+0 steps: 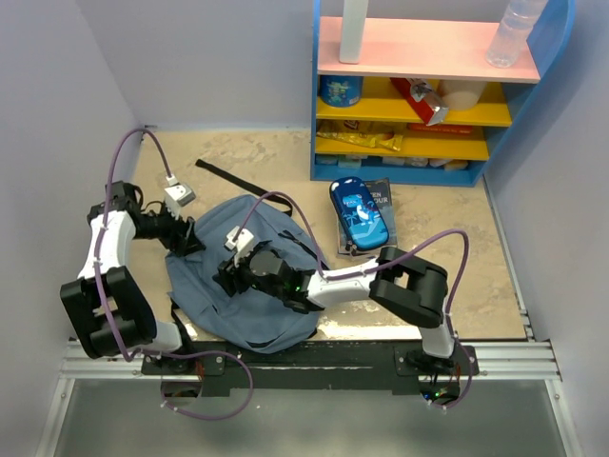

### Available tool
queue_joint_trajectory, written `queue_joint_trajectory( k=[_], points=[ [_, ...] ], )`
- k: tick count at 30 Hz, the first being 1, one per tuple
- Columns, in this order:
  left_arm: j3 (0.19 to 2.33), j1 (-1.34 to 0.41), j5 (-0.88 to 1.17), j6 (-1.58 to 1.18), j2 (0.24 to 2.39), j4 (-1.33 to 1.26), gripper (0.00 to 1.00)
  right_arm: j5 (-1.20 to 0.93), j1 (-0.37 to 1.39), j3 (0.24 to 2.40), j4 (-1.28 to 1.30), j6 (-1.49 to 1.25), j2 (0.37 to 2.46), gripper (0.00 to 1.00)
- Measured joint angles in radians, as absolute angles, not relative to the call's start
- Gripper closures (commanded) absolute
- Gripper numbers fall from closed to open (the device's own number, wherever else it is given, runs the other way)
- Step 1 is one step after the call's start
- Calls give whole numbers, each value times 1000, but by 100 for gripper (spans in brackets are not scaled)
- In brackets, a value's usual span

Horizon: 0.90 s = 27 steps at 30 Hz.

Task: Pack the student bag
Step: Zip the student bag at the center of the board.

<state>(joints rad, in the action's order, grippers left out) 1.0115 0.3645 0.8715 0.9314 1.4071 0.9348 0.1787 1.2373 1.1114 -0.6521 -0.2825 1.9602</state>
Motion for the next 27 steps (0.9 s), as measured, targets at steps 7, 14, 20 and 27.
queue_joint_trajectory(
  k=[7, 14, 20, 27],
  points=[
    [974, 364, 875, 989, 1392, 960, 30, 127, 1202, 1122, -614, -358, 1989, 46],
    [941, 364, 877, 1009, 1390, 963, 33, 86, 1185, 1144, -613, -401, 1993, 53],
    [918, 369, 876, 1018, 1386, 964, 38, 75, 1183, 1173, -610, -422, 2028, 64],
    [918, 380, 876, 1045, 1382, 981, 42, 63, 1182, 1188, -588, -434, 2043, 73]
  ],
)
